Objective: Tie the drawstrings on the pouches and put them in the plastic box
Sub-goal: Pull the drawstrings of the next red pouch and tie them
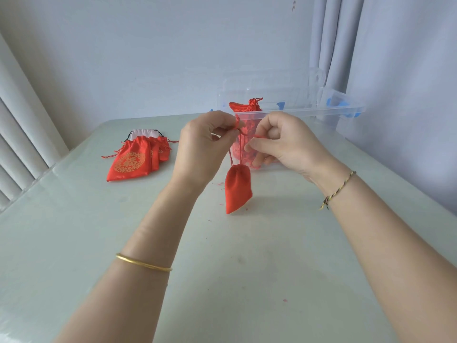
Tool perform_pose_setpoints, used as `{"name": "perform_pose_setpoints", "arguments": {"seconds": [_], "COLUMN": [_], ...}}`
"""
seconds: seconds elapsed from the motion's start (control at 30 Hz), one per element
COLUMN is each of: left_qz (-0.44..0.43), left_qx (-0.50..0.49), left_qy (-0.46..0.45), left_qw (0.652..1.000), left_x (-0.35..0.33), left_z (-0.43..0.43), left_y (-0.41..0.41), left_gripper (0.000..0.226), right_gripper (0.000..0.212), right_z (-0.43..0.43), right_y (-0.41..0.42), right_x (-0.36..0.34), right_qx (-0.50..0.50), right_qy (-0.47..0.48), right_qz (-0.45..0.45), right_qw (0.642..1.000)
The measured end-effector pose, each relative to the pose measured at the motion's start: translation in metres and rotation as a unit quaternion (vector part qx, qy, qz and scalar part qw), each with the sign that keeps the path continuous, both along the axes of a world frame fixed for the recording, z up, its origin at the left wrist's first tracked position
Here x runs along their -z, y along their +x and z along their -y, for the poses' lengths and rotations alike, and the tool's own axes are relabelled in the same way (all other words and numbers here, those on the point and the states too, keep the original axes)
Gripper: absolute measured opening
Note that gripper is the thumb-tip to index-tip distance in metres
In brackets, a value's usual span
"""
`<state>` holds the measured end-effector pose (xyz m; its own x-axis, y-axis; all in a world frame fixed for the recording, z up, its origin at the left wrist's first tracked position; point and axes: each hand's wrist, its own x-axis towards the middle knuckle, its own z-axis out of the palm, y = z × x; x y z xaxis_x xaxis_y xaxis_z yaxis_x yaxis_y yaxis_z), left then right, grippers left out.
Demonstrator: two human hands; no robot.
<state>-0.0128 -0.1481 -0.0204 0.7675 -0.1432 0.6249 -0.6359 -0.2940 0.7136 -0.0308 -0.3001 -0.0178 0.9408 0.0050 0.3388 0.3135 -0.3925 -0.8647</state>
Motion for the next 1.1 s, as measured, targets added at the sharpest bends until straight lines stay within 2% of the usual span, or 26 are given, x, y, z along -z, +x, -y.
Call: {"name": "perform_pose_setpoints", "arguments": {"seconds": [0.17,0.37,0.5,0.57,0.63,0.7,0.73,0.83,0.93,1.03,1.1], "left_qz": [-0.009,-0.087,-0.140,-0.147,-0.161,-0.202,-0.231,-0.303,-0.319,-0.310,-0.314], "left_qx": [-0.006,0.016,-0.035,-0.079,-0.100,-0.086,-0.059,0.070,0.150,0.149,0.150], "left_qy": [-0.013,-0.065,-0.092,-0.063,-0.048,-0.082,-0.121,-0.262,-0.385,-0.438,-0.441], "left_qw": [1.000,0.994,0.985,0.984,0.981,0.972,0.963,0.913,0.853,0.831,0.827], "left_x": [0.001,0.004,0.007,0.012,0.017,0.019,0.018,0.015,0.018,0.019,0.020], "left_z": [-0.002,-0.006,-0.011,-0.013,-0.013,-0.012,-0.011,-0.009,-0.008,-0.011,-0.012], "left_y": [0.003,0.008,0.015,0.018,0.022,0.022,0.022,0.020,0.021,0.024,0.024], "left_gripper": [0.016,0.011,0.016,0.019,0.021,0.023,0.025,0.042,0.038,0.036,0.036], "right_gripper": [0.008,0.024,0.032,0.036,0.042,0.046,0.044,0.038,0.034,0.033,0.033], "right_z": [0.005,0.009,0.013,0.011,0.008,0.004,0.002,0.000,0.001,0.008,0.015], "right_y": [-0.001,-0.001,0.003,0.006,0.008,0.009,0.010,0.014,0.017,0.020,0.021], "right_x": [-0.001,0.000,0.003,0.005,0.010,0.015,0.017,0.024,0.031,0.035,0.036], "right_qx": [-0.037,-0.019,-0.009,-0.038,-0.095,-0.139,-0.143,-0.103,-0.062,-0.022,0.001], "right_qy": [0.021,0.052,0.164,0.276,0.401,0.479,0.494,0.458,0.404,0.388,0.383], "right_qz": [-0.029,-0.042,-0.086,-0.123,-0.154,-0.166,-0.171,-0.182,-0.189,-0.188,-0.191], "right_qw": [0.999,0.998,0.983,0.953,0.898,0.851,0.841,0.864,0.893,0.902,0.904]}}
